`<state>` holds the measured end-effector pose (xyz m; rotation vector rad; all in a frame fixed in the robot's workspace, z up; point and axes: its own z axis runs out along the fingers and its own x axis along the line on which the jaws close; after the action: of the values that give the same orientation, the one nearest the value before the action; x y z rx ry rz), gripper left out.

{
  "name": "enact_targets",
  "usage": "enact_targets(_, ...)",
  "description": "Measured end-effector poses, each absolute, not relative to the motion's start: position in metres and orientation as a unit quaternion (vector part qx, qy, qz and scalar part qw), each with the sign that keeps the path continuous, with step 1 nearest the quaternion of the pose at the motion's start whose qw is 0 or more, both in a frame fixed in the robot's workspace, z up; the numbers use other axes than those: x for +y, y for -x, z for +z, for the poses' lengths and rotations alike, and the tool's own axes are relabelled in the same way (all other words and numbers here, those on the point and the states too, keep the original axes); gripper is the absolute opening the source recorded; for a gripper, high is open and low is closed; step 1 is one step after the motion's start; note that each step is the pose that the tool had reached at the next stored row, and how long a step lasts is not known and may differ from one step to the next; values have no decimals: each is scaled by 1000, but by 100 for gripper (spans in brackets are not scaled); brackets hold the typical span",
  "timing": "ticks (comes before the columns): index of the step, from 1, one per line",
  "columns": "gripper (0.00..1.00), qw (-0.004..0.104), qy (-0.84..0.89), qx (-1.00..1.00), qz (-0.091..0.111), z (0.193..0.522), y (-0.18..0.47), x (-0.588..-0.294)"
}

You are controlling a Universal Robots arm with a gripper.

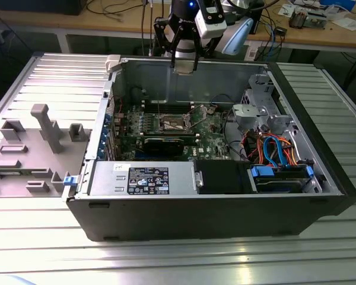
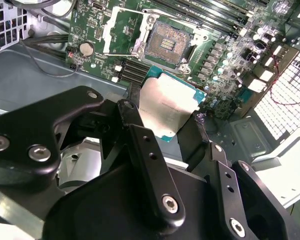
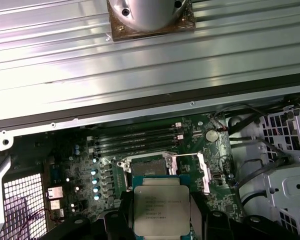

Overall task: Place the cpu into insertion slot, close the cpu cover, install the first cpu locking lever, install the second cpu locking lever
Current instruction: 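Place the cpu into insertion slot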

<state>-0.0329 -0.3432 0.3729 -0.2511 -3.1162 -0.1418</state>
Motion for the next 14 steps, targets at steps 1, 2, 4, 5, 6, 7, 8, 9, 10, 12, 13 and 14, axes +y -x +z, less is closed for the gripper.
enact_targets(1,54,6,81,-996,-45,373,33,-343)
enact_targets(2,54,6,82,-996,-45,373,33,-343)
enact_targets(4,54,6,84,-995,-45,373,33,-343)
enact_targets(5,54,6,85,-995,-45,373,33,-343)
enact_targets(6,54,6,89,-995,-45,373,33,-343)
enact_targets(7,54,6,90,-995,-45,373,33,-343)
enact_targets(8,54,6,92,-995,-45,373,33,-343)
enact_targets(9,54,5,93,-995,-45,373,33,-343)
enact_targets(10,54,5,94,-995,-45,373,33,-343)
enact_targets(12,54,5,96,-994,-45,373,33,-343)
enact_targets(13,54,5,98,-994,-45,373,33,-343)
enact_targets(14,54,5,100,-994,-45,373,33,-343)
